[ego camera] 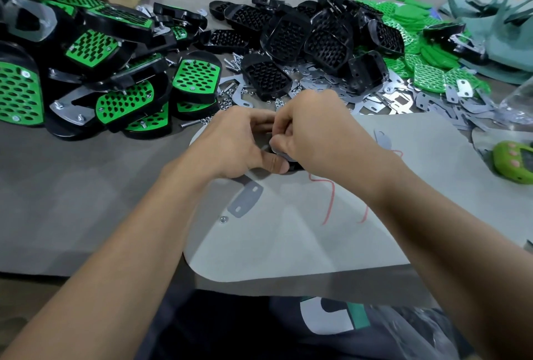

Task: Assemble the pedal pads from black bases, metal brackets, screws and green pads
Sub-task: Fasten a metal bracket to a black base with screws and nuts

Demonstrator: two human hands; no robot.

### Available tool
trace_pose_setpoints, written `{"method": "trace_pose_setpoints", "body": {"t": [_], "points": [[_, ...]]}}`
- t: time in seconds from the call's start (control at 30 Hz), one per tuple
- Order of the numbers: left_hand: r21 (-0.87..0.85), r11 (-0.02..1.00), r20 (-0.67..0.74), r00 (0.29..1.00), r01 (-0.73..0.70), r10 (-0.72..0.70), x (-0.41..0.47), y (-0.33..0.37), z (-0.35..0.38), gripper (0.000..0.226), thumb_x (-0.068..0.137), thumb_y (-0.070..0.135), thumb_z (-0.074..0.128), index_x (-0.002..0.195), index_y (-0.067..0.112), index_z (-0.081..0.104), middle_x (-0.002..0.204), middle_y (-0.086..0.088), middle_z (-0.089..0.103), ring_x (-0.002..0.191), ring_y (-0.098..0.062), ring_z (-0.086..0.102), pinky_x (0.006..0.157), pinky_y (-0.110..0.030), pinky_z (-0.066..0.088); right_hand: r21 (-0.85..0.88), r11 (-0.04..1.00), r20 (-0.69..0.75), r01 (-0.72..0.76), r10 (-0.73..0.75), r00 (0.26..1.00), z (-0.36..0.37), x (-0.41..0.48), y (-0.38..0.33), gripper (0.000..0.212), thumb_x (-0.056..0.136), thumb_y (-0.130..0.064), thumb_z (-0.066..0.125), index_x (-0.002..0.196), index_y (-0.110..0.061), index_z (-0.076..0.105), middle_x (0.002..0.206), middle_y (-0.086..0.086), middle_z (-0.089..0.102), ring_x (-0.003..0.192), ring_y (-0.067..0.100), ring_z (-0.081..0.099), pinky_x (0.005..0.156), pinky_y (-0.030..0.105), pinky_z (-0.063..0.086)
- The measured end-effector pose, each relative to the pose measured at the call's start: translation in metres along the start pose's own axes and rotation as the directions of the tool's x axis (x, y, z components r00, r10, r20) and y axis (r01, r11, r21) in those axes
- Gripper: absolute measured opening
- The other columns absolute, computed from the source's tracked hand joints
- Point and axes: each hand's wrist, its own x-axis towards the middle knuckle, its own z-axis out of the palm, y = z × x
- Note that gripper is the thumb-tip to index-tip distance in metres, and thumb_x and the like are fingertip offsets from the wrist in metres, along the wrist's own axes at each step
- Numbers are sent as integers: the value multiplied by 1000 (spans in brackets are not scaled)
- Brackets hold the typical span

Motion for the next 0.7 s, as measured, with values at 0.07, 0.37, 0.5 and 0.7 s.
{"method": "trace_pose_setpoints", "body": {"t": [0.07,0.37,0.5,0.7], "points": [[5,1000,-3,1000,10,-10,0,-1,0,56,53,22,99,90,52,71,83,30,73,80,14,63,74,-12,46,-55,998,-24,25,-26,999,4,-1,-2,7,83,-27,72,80,-21,69,78,6,67,82,28,62,70,33,52],[0,1000,-29,999,14,-14,-1,-1,2,58,51,26,96,99,49,73,84,23,74,68,9,57,64,-15,50,-168,984,-35,52,-58,998,12,-8,-3,27,97,-39,51,77,-23,57,67,3,47,76,36,58,60,34,32],[31,998,-27,998,52,-51,-1,0,2,64,54,32,99,110,48,72,76,24,70,67,7,59,63,-17,51,-180,983,-72,30,-44,996,8,-10,7,49,104,-50,36,68,-21,51,58,-3,44,66,31,49,56,36,30],[-17,998,-16,998,67,-67,-2,4,1,64,54,25,99,108,46,72,98,23,76,96,-6,73,81,-38,61,244,969,-7,41,-41,999,-1,-11,16,23,93,-23,56,80,-20,74,62,-1,64,62,11,57,60,28,46]]}}
